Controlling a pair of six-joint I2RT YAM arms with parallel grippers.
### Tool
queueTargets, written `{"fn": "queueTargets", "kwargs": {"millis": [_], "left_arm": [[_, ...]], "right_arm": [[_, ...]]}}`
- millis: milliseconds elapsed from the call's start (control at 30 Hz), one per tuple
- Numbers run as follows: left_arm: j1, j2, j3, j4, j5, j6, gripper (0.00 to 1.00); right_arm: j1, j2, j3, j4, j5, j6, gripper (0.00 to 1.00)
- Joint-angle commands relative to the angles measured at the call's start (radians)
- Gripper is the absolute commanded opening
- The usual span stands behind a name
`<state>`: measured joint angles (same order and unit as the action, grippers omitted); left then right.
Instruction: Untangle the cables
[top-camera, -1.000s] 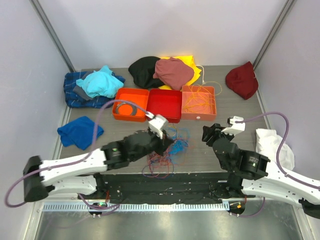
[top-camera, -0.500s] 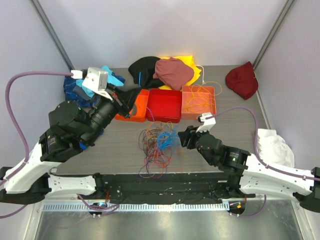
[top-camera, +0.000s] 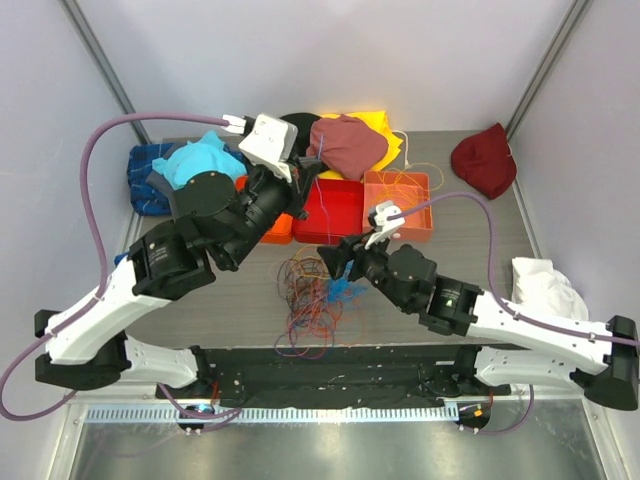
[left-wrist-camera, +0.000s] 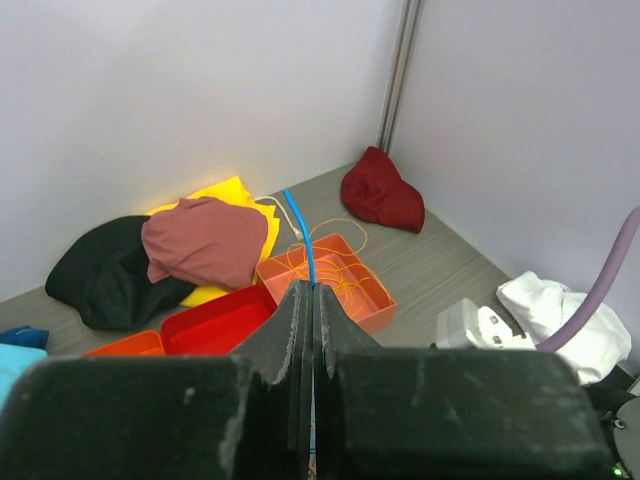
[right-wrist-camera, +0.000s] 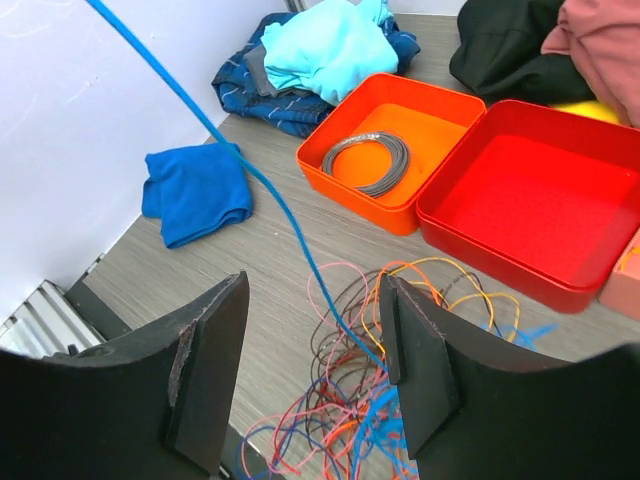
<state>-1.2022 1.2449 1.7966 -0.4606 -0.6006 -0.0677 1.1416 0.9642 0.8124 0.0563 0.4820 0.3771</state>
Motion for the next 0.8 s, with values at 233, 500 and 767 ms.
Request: {"fn": "queueTargets", "kwargs": {"millis": [233,500,767], "left_arm": [[-0.002,-0.024,0.060,0.002,0.002,0.025,0.00],[-0.002,-0.145,-0.130,0.042,-0.059,-0.030,0.60],[-0.002,-0.513,-0.667,0.132,-0.065,-0.294,1.00]], "right_arm": [[0.007,0.149,0.077,0.045,0.130,-0.063,0.43],[0.007,0.102,0.268,0.001,0.201,-0.191,0.01],[0.006,0.153,0.481,-0.176,0.228,-0.251,0.01]]}}
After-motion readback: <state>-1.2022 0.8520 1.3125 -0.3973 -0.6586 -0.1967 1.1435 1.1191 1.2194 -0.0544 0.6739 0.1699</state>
